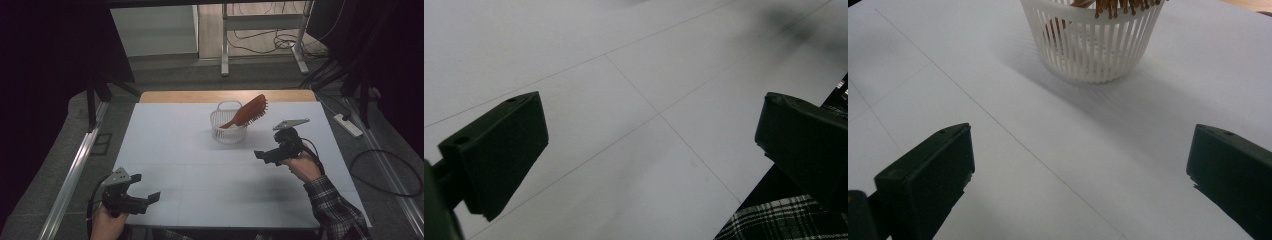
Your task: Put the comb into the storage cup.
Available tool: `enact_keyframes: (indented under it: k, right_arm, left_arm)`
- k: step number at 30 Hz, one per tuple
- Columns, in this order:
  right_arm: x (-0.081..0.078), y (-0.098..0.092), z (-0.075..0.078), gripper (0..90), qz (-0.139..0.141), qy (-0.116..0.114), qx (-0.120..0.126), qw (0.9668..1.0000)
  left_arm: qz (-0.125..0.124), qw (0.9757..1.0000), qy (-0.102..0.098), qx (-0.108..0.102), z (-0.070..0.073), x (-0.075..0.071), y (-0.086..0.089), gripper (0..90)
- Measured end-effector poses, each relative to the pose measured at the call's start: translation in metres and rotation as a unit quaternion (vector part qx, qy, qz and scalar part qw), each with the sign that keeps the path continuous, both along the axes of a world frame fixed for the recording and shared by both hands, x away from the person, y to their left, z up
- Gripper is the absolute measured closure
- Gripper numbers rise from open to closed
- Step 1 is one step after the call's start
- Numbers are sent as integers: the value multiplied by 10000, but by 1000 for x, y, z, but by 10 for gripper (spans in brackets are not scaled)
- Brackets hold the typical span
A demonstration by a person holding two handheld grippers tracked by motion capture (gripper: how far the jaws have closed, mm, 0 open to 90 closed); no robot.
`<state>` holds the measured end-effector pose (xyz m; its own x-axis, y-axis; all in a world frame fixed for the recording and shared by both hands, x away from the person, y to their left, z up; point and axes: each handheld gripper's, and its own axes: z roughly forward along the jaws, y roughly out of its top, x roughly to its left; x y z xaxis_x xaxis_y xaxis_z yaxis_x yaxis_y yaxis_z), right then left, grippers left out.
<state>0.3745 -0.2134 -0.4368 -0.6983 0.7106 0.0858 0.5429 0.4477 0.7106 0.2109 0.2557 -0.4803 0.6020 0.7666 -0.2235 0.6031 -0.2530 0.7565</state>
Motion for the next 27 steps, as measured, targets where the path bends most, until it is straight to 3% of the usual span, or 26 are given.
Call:
enact_keyframes:
  k: [13,27]
  right_arm:
    - [-9,-10,-2,0,25,67,136,9999]
    - [-20,-23,0,0,-27,-53,154,9999]
  left_arm:
    - [3,10000,6,-4,0,0,0,5]
    - [-2,10000,-8,19,0,0,0,5]
